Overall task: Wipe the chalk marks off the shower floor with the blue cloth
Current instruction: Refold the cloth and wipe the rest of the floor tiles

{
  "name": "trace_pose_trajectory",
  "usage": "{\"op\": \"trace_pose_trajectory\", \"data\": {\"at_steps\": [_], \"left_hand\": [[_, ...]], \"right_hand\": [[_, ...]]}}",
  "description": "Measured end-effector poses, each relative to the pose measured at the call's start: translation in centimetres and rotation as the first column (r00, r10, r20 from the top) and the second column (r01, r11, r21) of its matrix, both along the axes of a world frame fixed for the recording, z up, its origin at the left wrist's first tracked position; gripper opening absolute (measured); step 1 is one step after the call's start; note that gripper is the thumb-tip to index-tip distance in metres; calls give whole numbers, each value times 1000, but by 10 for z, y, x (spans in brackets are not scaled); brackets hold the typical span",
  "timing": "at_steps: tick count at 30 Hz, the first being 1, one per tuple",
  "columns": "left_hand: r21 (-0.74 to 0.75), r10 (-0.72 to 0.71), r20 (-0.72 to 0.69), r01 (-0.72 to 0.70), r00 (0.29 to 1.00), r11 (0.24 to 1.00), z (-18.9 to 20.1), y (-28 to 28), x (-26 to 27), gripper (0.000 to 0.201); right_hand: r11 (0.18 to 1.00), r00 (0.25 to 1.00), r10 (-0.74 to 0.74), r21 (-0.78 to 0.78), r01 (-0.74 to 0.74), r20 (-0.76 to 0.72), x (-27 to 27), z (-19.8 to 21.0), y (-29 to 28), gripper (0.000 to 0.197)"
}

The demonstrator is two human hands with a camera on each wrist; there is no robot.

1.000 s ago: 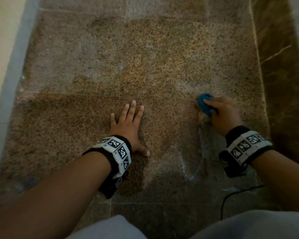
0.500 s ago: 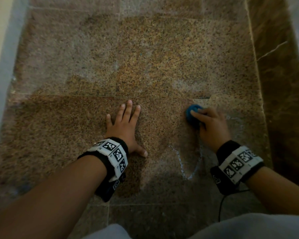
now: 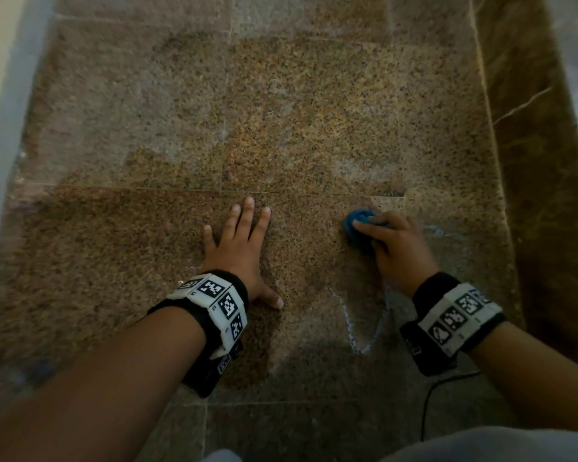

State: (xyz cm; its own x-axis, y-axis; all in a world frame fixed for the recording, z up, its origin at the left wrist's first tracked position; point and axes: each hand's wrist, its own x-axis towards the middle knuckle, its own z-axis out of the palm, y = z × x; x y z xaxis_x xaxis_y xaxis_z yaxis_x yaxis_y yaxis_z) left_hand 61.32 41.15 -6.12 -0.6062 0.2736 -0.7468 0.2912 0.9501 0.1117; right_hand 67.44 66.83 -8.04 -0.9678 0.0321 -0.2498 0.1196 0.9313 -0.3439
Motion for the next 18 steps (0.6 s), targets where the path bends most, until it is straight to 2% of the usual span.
{"op": "trace_pose_trajectory", "data": {"at_steps": [1,3,5,8,11,13,14,16,17,18], "left_hand": [[0,-1,0,1,1000,1000,0,0,0,152],[0,-4,1,4,1000,1000,0,-1,0,152],[-2,-4,2,4,1000,1000,1,-1,-1,152],[4,-1,7,1,1000,1000,2,0,-1,152],[5,0,3,0,1000,1000,2,1,0,152],[3,0,5,0,1000,1000,2,1,0,152],[3,0,9,0,1000,1000,3,1,0,152],[1,1,15,-1,1000,1000,4,0,-1,151],[-1,0,16,0,1000,1000,4,0,0,151],[-1,-1,15,2,1000,1000,3,0,0,151]], "right_hand": [[1000,999,-16,-14,16,-35,-6,-3,7,45],[991,988,-136,-13,136,-78,-24,-2,24,43],[975,975,-219,37,221,-46,-38,1,31,42],[991,994,-104,81,105,-21,-33,4,11,42],[996,996,91,-11,-91,-5,-15,-2,-12,40],[991,991,111,-65,-115,-73,-16,-4,-5,38],[996,993,40,-78,-48,-107,-21,-5,6,36],[982,978,-183,-60,177,-96,-29,-5,35,33],[970,968,-241,-27,240,-70,-30,-6,46,33],[971,970,-235,18,236,-57,-27,-4,50,35]]}}
